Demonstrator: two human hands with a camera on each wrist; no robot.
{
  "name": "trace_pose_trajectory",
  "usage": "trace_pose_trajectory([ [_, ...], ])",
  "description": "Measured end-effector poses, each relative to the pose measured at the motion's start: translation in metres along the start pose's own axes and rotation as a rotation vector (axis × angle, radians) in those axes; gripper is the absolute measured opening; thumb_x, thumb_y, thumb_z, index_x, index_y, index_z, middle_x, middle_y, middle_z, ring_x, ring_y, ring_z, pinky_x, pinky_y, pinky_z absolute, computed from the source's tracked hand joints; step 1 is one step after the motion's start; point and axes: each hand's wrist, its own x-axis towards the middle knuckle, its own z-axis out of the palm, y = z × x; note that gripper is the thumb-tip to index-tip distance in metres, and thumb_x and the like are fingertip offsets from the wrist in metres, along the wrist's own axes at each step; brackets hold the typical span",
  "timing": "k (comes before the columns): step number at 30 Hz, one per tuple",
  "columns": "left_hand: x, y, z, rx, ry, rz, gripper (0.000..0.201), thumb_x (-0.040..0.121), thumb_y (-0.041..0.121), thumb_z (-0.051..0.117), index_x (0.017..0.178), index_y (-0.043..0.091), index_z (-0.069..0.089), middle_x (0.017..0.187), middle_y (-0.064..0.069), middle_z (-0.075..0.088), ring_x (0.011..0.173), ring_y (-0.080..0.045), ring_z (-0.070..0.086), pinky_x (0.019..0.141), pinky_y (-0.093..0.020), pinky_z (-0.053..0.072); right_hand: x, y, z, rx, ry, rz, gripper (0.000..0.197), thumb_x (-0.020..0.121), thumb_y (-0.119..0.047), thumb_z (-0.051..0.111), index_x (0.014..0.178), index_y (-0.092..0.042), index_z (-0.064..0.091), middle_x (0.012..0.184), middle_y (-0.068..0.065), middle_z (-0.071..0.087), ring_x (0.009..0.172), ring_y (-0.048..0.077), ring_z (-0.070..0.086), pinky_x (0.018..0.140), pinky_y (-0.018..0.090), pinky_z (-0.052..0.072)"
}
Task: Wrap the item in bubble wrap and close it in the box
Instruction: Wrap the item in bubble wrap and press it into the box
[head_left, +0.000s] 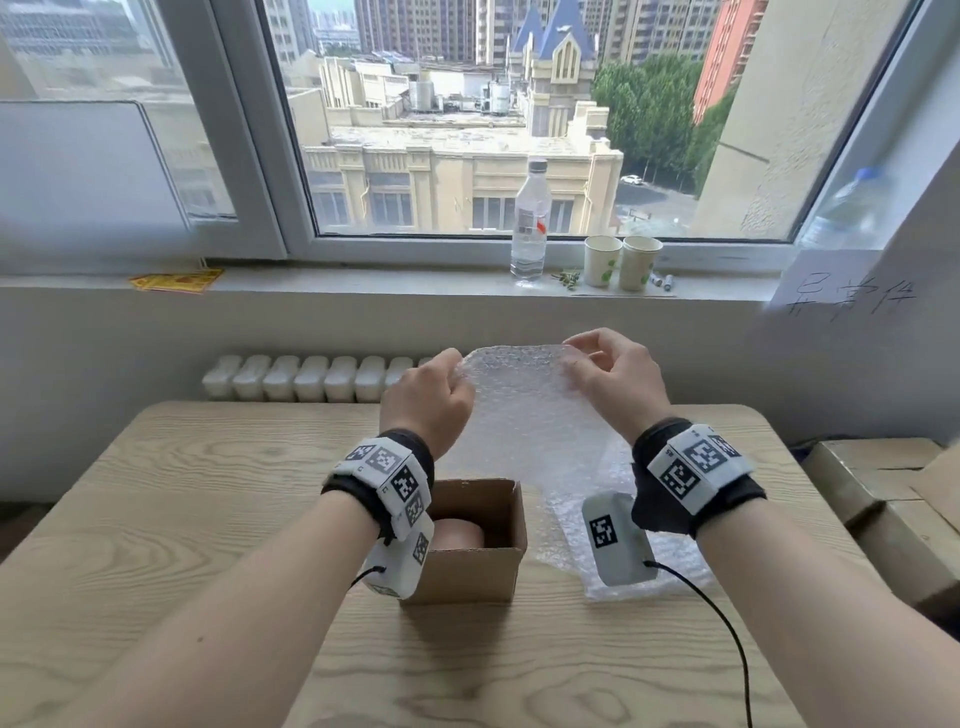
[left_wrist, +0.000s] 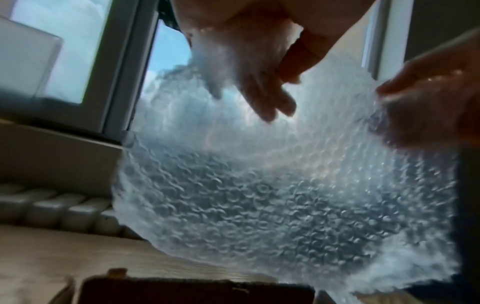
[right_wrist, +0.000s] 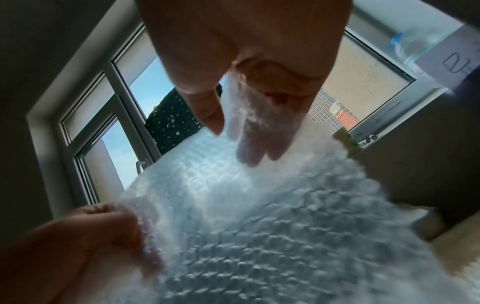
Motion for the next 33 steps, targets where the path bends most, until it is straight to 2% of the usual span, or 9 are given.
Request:
trace_pose_trajectory([
  [3,0.002,-0.016,-0.015,-0.115,0.051,-0.115,0.017,0.086,0.015,0.044,0.069,0.009,0.043,0.063,-0.006,0.055,0.068,-0.031,0.052,0.057,-0.03,0.036,-0.001,0.001,0.011,-0.037,-0.104,0.039,0.046,0.079,-0.038,0.073,0.119,-0.019,0.06,0.106,-0.003,0.065,0.1,0.014,0.059,0.093,0.034,0.048],
  [8,0.003,-0.036,-0.024,-0.209,0.02,-0.192,0.026,0.075,0.028,0.041,0.075,0.006,0.054,0.074,-0.013,0.069,0.075,-0.032,0.064,0.073,-0.04,0.053,-0.011,0.0,0.035,0.136,-0.292,0.148,0.009,0.085,-0.001,0.066,0.082,-0.008,0.062,0.074,0.01,0.068,0.063,0.022,0.065,0.069,0.034,0.056],
  [12,-0.005,-0.053,-0.014,-0.307,-0.394,-0.329,0.015,0.086,0.011,0.046,0.073,0.011,0.054,0.067,-0.004,0.067,0.055,-0.02,0.059,0.057,-0.027,0.049,-0.014,0.016,0.057,0.109,-0.38,0.313,0.018,0.083,0.007,0.06,0.071,-0.007,0.06,0.07,0.014,0.068,0.052,0.018,0.065,0.057,0.029,0.056],
  [16,-0.02,-0.072,0.009,-0.08,-0.656,-0.307,0.03,0.091,0.019,0.046,0.062,0.014,0.052,0.067,-0.005,0.056,0.067,-0.022,0.053,0.063,-0.029,0.043,-0.023,0.04,0.074,-0.07,-0.423,0.342,0.009,0.078,0.003,0.06,0.074,-0.003,0.064,0.071,0.012,0.067,0.06,0.019,0.063,0.061,0.029,0.057],
  [21,-0.023,-0.077,0.015,0.234,-0.665,-0.185,0.028,0.092,0.009,0.044,0.113,0.005,0.063,0.115,-0.013,0.066,0.108,-0.028,0.06,0.088,-0.03,0.048,-0.028,0.049,0.084,-0.433,-0.498,0.334,0.009,0.076,-0.006,0.063,0.083,-0.007,0.068,0.087,0.01,0.072,0.084,0.021,0.07,0.076,0.035,0.061],
  [25,-0.024,-0.077,0.016,0.344,-0.761,-0.097,0.049,0.093,0.0,0.042,0.138,0.018,0.048,0.136,-0.008,0.056,0.122,-0.024,0.055,0.101,-0.033,0.047,-0.034,0.041,0.089,-0.555,-0.207,0.009,0.047,0.077,-0.016,0.07,0.12,-0.017,0.051,0.104,0.0,0.059,0.084,0.015,0.054,0.069,0.024,0.045],
  [28,-0.023,-0.08,0.02,0.389,-0.768,-0.059,0.042,0.092,-0.001,0.043,0.128,0.016,0.055,0.128,-0.009,0.061,0.115,-0.025,0.059,0.098,-0.036,0.05,-0.04,0.022,0.092,-0.528,-0.028,-0.393,0.028,0.078,-0.005,0.066,0.104,-0.014,0.061,0.093,-0.003,0.055,0.081,0.011,0.048,0.063,0.015,0.037],
  [30,-0.023,-0.079,0.02,0.382,-0.723,-0.049,0.027,0.092,0.003,0.044,0.11,0.014,0.06,0.112,-0.006,0.066,0.1,-0.023,0.062,0.088,-0.032,0.053,-0.041,0.018,0.1,-0.593,-0.238,-0.42,0.015,0.083,-0.007,0.061,0.092,-0.018,0.067,0.091,-0.005,0.063,0.082,0.011,0.057,0.069,0.02,0.049],
  [33,-0.02,-0.076,0.015,0.35,-0.551,-0.003,0.017,0.094,0.014,0.045,0.102,0.012,0.06,0.096,-0.003,0.066,0.087,-0.021,0.06,0.076,-0.03,0.048,-0.041,0.027,0.114,-0.723,-0.632,-0.231,0.019,0.085,-0.021,0.062,0.1,-0.026,0.073,0.103,-0.008,0.07,0.095,0.013,0.063,0.083,0.029,0.055],
])
